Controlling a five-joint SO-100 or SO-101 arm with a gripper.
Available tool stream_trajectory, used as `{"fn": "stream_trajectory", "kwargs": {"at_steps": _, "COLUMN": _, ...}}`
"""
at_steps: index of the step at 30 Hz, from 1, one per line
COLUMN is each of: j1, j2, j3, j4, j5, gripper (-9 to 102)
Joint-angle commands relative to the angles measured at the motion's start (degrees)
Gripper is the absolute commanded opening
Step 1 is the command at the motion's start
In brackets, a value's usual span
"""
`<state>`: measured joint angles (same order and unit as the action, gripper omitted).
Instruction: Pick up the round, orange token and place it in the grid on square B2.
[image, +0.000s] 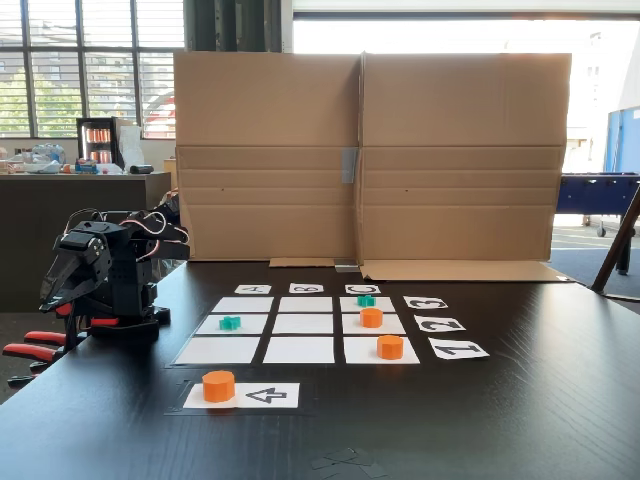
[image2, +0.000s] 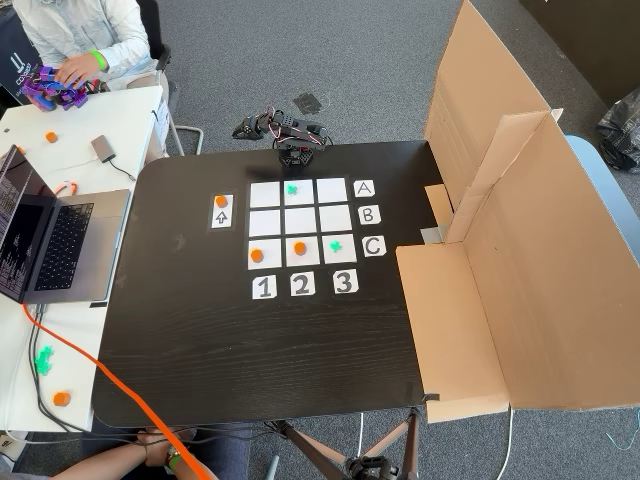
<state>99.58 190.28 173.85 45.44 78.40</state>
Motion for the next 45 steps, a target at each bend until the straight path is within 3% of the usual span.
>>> {"fn": "stream_trajectory", "kwargs": {"at_steps": 1, "j1": -1.93, "j2": 0.44, "j3": -0.26, "j4": -0.70, "j5": 7.65, "gripper": -1}}
{"fn": "stream_trajectory", "kwargs": {"at_steps": 13, "j1": -1.93, "j2": -0.18, "j3": -0.44, "j4": -1.05, "j5": 7.65, "gripper": -1}}
{"fn": "stream_trajectory", "kwargs": {"at_steps": 23, "j1": -3.60, "j2": -21.36, "j3": -10.02, "j4": -8.17, "j5": 6.77, "gripper": -1}}
{"fn": "stream_trajectory", "kwargs": {"at_steps": 33, "j1": -8.44, "j2": -41.40, "j3": -35.24, "j4": 6.42, "j5": 5.01, "gripper": -1}}
{"fn": "stream_trajectory", "kwargs": {"at_steps": 38, "j1": -11.07, "j2": -48.52, "j3": -47.46, "j4": 18.11, "j5": 2.11, "gripper": -1}}
{"fn": "stream_trajectory", "kwargs": {"at_steps": 45, "j1": -15.91, "j2": -55.37, "j3": -61.44, "j4": 31.99, "j5": 0.18, "gripper": 24}}
